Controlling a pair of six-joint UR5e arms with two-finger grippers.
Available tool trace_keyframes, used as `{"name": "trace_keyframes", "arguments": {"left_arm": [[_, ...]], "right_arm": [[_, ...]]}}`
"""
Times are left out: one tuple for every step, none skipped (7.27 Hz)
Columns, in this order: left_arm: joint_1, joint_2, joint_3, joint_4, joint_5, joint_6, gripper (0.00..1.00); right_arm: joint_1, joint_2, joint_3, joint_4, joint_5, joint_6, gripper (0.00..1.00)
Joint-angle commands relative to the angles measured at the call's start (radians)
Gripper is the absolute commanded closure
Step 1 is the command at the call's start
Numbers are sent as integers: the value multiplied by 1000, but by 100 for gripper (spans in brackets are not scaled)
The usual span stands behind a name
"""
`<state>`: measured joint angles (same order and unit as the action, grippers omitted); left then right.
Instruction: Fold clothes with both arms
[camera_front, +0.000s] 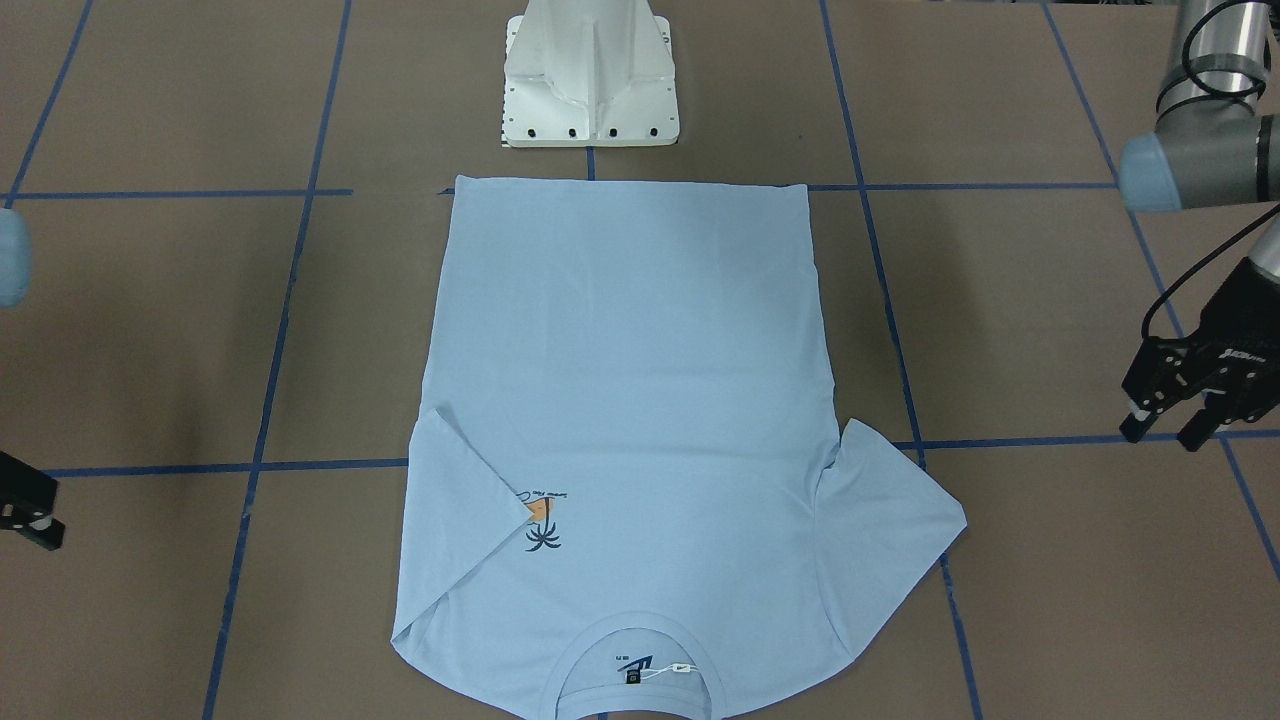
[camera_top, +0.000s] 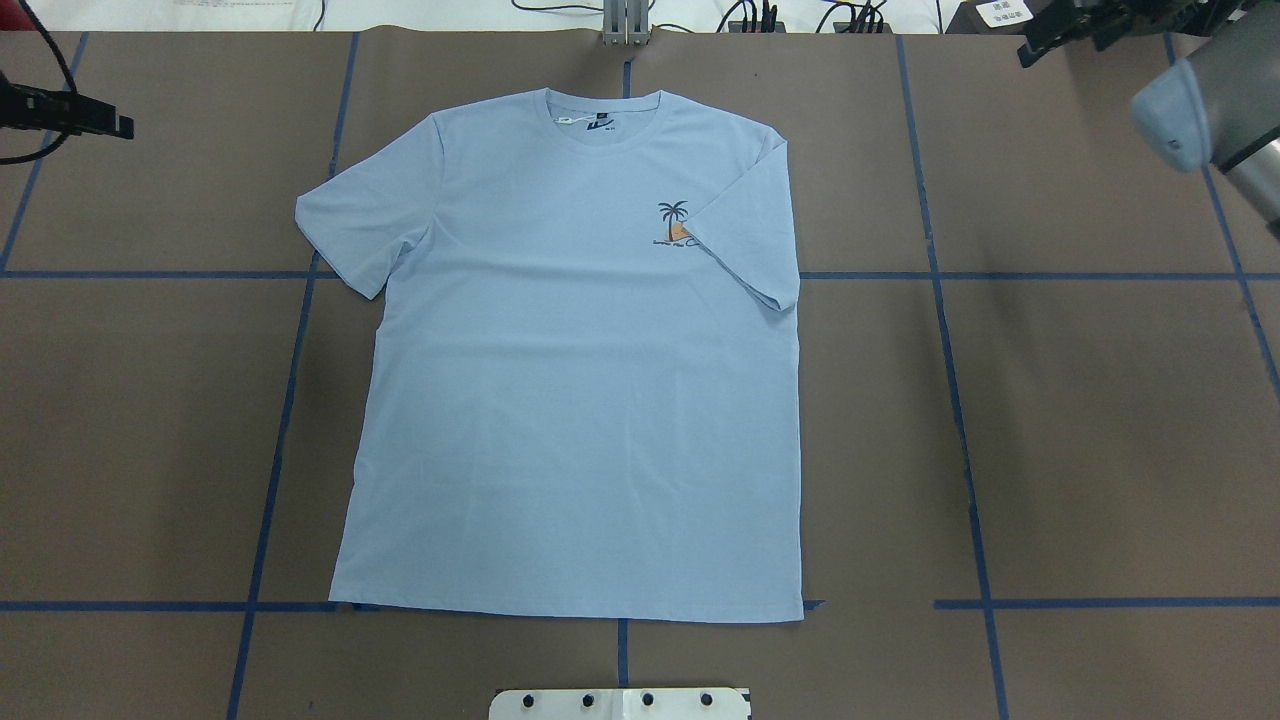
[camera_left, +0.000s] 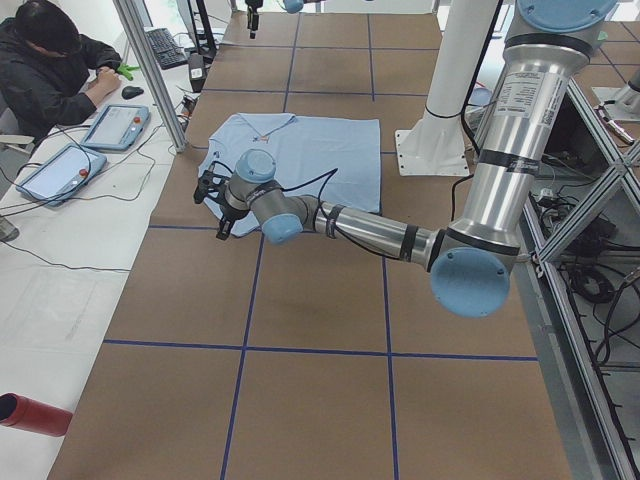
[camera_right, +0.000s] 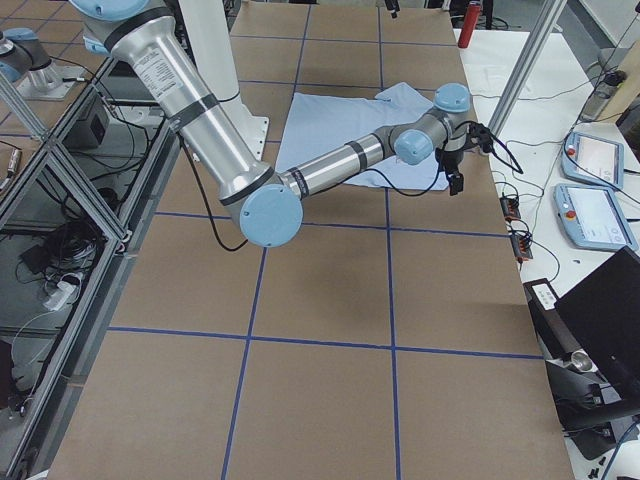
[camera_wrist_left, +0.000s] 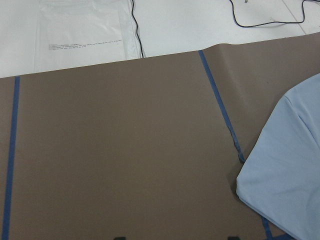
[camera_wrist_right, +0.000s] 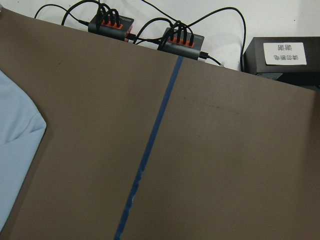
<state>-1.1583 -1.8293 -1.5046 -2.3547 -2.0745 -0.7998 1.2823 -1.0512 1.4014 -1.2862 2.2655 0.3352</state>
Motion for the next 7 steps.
{"name": "trace_keyframes", "arguments": {"left_arm": [[138, -86, 114, -60, 133, -143, 36], [182, -129, 163, -60, 178, -168, 36], [213, -152, 209, -70, 219, -173, 39], [238, -160, 257, -105, 250, -173, 42], [244, -175, 292, -118, 264, -173, 44], [258, -180, 306, -118, 266, -171, 47], [270, -185, 320, -120, 267, -171, 48]], "right_arm": [[31, -42, 18, 10, 19, -48, 0], [31, -52, 18, 13, 16, -48, 0], [31, -55, 18, 14, 14, -48, 0], [31, -56, 18, 15, 12, -48, 0], [31, -58, 19, 16, 12, -50, 0], [31, -58, 18, 16, 12, -50, 0], [31, -58, 19, 16, 12, -50, 0]]}}
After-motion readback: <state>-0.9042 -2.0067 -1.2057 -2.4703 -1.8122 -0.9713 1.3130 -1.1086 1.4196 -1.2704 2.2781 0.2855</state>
